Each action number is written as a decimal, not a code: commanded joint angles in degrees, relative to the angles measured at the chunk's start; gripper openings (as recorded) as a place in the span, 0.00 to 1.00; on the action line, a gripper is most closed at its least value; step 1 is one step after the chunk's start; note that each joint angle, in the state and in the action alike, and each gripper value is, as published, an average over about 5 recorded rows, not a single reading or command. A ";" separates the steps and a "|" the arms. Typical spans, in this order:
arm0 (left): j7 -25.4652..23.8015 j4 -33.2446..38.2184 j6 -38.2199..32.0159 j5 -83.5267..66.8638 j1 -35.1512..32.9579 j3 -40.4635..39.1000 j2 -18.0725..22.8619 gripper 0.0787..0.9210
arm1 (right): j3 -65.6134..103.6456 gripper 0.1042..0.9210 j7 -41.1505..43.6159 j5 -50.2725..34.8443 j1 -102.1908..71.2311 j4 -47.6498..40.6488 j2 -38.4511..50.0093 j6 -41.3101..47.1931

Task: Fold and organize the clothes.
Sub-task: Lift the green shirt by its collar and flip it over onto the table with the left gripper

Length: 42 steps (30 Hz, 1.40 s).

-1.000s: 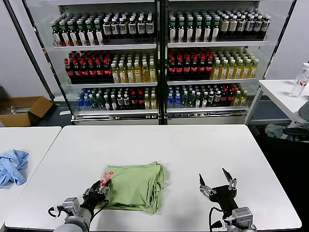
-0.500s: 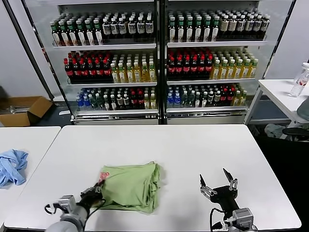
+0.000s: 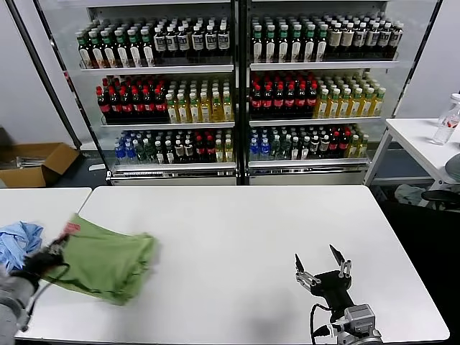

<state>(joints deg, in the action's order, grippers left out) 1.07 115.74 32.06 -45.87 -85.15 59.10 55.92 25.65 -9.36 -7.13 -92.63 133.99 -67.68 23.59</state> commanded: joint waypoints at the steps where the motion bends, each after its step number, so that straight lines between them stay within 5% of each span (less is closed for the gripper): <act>1: 2.49 16.16 1.11 -3.06 -2.28 -13.17 5.27 0.03 | 0.45 0.88 -0.04 0.03 0.03 0.00 -0.01 -0.13; 6: 3.04 18.81 0.70 9.73 -1.38 -41.50 17.81 0.03 | 1.35 0.88 -0.06 0.29 -1.21 0.54 0.11 -0.30; 12: 2.83 16.75 -3.74 14.45 0.09 -54.63 23.61 0.03 | 1.47 0.88 -0.06 0.83 -1.70 0.93 -0.08 -0.38; 29: 10.95 4.09 -11.32 8.85 11.55 -50.88 28.26 0.05 | 1.21 0.88 0.01 0.94 1.33 -0.38 1.05 0.93; 34: 8.43 4.41 -13.12 11.74 11.16 -50.08 27.23 0.19 | 0.94 0.88 0.19 -0.38 3.65 -1.41 1.81 1.67; 42: 0.36 8.42 -19.84 27.01 5.42 -38.50 19.21 0.47 | -4.90 0.88 -0.19 -6.65 7.62 -5.37 1.12 3.90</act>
<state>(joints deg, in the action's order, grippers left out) 7.51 122.81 19.39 -33.14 -76.94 13.05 80.11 25.22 -8.96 -8.35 -88.84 131.67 -66.30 25.64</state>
